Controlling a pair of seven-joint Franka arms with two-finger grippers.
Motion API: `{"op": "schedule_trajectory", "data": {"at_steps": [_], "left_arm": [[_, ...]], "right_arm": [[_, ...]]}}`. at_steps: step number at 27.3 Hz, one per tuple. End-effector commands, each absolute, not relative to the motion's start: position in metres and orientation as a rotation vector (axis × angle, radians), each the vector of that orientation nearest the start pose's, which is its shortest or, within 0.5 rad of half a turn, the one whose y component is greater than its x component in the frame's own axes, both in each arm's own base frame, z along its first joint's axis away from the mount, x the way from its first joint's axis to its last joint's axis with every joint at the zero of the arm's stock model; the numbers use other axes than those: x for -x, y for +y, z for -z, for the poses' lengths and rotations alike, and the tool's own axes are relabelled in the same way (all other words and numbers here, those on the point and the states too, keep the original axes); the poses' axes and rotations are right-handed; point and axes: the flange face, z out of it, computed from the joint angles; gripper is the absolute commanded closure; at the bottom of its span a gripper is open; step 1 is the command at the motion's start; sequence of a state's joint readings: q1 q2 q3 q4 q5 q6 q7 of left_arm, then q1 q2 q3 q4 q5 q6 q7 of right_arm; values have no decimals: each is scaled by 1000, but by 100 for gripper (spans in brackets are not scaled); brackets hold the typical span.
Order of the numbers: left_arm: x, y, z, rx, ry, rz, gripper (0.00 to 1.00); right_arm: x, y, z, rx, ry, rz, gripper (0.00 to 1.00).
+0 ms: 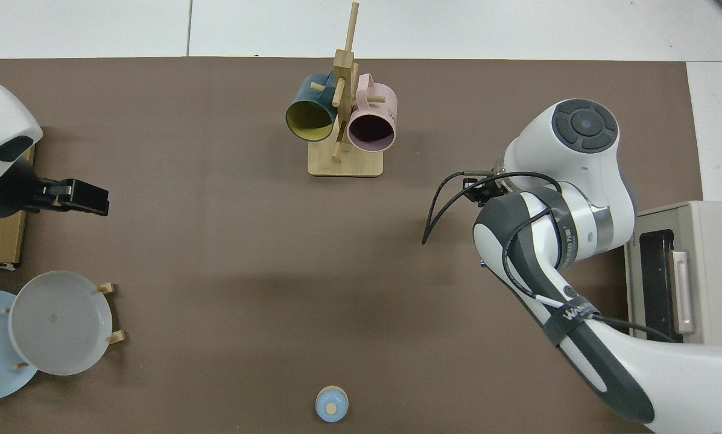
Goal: Put markers into pen holder
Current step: 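Lift the marker and carry it toward the table middle with the right gripper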
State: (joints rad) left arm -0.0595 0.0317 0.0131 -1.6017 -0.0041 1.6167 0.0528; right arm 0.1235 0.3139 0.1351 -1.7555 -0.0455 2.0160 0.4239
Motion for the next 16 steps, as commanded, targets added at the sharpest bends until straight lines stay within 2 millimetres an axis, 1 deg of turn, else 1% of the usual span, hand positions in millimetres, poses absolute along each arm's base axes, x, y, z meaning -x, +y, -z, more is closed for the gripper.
{"op": "schedule_trajectory", "data": {"at_steps": [1,4,6,9,11,14,16], "left_arm": [[-564,-34,-603,3124,389,-4,0],[-564,-37,-603,3092,589,-1,0],[-564,-38,-603,3079,663,-1,0],[-564,-40,-603,3059,811,5,0],[-563,-42,-604,3045,910,11,0],[-561,-47,-604,3053,966,6,0],[-560,-52,-605,3082,981,11,0]], "right_arm": [[-608,181,-432,3100,369,-133,100],[-606,195,-451,3080,447,-156,100],[-602,206,-459,3076,502,-167,100],[-594,233,-470,3060,617,-160,100],[-590,243,-474,3053,683,-167,100],[-585,261,-485,2993,762,-188,100],[-583,267,-489,2929,822,-232,100]]}}
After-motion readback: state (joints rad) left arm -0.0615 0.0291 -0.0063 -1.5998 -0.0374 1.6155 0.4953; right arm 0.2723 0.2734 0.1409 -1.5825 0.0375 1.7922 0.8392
